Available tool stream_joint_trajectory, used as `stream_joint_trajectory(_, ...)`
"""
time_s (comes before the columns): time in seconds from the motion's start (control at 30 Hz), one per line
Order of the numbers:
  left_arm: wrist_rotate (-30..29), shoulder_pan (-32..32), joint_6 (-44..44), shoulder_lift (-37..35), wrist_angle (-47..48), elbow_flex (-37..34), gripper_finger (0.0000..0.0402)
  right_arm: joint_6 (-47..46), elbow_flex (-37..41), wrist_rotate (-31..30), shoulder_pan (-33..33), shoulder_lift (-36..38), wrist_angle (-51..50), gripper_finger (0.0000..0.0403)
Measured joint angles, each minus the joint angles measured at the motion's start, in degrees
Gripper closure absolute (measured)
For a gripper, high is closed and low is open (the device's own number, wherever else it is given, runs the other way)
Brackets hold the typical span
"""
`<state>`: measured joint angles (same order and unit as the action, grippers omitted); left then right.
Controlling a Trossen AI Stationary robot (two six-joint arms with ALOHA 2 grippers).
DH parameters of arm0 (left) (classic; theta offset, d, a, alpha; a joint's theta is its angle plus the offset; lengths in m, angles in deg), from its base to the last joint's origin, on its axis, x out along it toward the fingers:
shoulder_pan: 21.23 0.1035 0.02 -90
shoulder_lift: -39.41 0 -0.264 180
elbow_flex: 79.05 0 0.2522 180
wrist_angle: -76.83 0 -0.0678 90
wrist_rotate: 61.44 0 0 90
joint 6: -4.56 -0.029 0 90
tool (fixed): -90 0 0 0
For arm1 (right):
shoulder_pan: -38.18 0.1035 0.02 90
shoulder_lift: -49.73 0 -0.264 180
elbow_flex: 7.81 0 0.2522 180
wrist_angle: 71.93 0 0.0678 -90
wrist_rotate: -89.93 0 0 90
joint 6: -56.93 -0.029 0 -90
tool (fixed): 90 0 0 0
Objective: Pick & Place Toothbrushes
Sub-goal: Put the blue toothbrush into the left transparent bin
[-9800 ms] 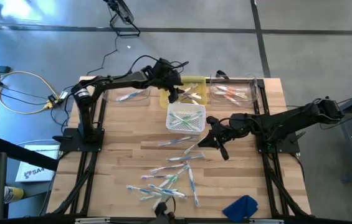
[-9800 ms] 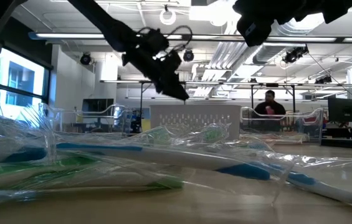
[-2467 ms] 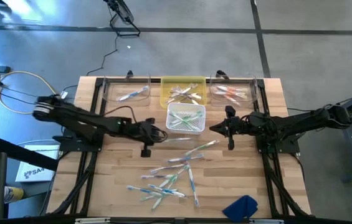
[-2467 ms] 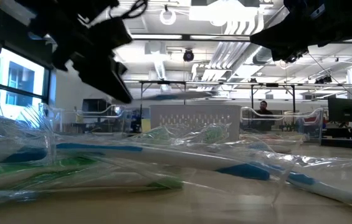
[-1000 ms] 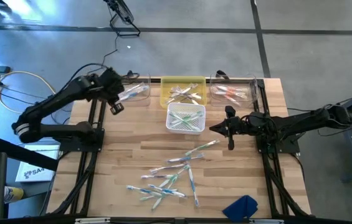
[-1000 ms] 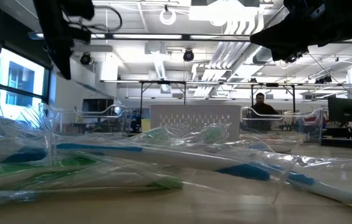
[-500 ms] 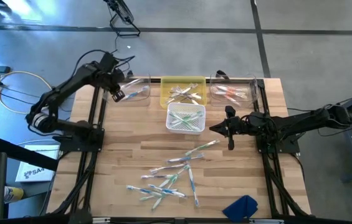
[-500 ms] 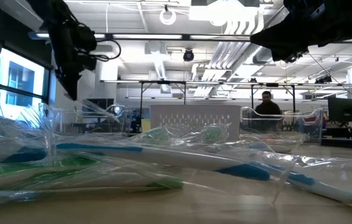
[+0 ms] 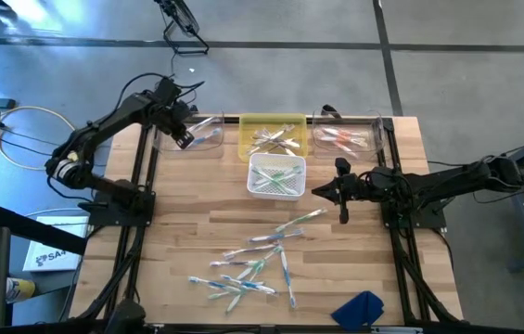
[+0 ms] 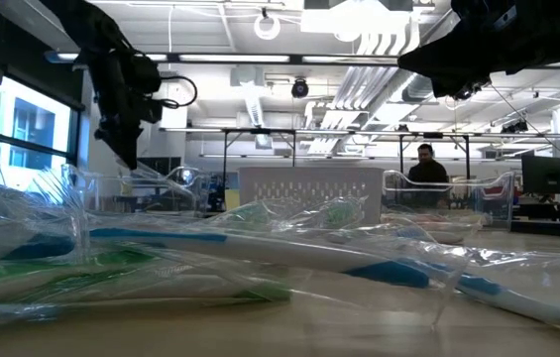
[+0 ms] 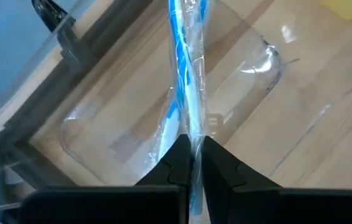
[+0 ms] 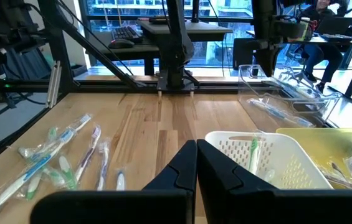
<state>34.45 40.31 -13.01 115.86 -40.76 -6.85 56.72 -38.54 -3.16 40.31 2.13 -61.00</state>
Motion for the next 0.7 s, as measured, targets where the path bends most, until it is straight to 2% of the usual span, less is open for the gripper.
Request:
stream_joint_trajectory(0.43,1.5,0.0,5.3,7.3,-1.0,0.0,0.0384,0.0,0.0,0.0,0.0,0.0,-0.1,0.0398)
stream_joint_trajectory(0.7,1.0,0.0,6.9,7.4,-2.0,0.0,0.0289,0.0,0.0,0.0,0.0,0.0,-0.1,0.0398)
